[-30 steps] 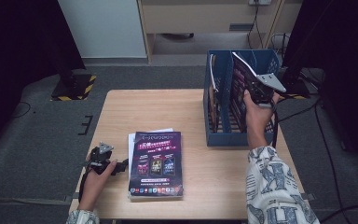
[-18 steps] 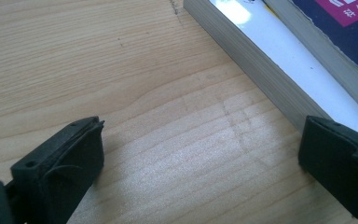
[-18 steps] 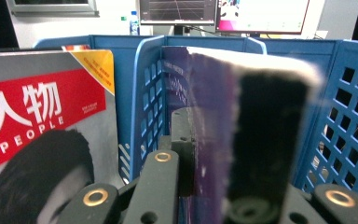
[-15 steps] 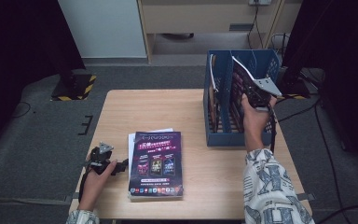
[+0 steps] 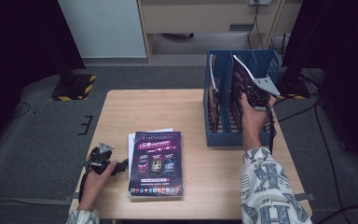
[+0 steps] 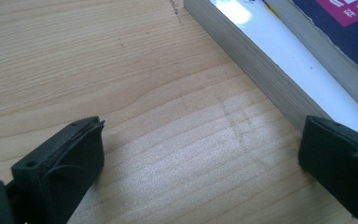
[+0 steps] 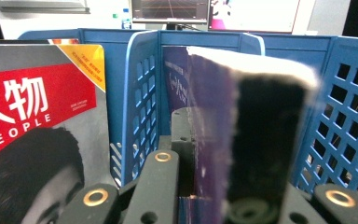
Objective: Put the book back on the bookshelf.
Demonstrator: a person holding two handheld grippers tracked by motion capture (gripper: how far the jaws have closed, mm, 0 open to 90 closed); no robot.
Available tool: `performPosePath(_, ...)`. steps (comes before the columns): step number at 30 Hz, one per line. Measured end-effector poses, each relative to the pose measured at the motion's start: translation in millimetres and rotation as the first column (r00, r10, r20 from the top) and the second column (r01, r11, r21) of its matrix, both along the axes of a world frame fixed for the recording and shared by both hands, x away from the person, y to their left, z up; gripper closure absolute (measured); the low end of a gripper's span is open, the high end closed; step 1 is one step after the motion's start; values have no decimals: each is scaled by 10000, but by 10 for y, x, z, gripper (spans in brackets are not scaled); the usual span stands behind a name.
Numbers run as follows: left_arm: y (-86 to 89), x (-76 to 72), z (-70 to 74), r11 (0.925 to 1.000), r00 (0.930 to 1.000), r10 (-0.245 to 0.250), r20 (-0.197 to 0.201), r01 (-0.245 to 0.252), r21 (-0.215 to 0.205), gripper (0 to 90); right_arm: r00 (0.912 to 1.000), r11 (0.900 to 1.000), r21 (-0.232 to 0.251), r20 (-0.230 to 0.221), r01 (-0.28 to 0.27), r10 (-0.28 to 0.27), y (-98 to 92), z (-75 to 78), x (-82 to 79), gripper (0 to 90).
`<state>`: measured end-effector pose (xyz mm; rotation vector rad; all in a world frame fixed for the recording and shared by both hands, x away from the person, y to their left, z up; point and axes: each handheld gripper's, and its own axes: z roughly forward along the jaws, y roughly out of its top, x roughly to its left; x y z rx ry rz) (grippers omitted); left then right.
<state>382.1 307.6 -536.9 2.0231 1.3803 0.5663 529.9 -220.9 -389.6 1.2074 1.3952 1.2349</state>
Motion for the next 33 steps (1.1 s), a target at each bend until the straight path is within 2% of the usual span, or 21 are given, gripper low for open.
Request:
performPosePath(10, 0, 1, 0, 10000, 10000, -4, -2, 4, -1, 0, 9999, 9999, 21, 31, 129, -129, 81, 4, 13, 840)
performPosePath(16, 0, 1, 0, 10000, 10000, -7, -3, 7, -3, 0, 9997, 9997, 167, 164, 176, -179, 60, 2, 21, 840)
performPosePath(20, 1, 2, 0, 10000, 10000, -13, -3, 13, -5, 0, 9998, 9994, 335, 159, 64, -69, 59, -61, 45, 839)
performPosePath(33, 1, 2, 0, 10000, 10000, -16, -4, 16, -3, 0, 9991, 9994, 103, 290, -320, 317, 221, -126, -18, 818)
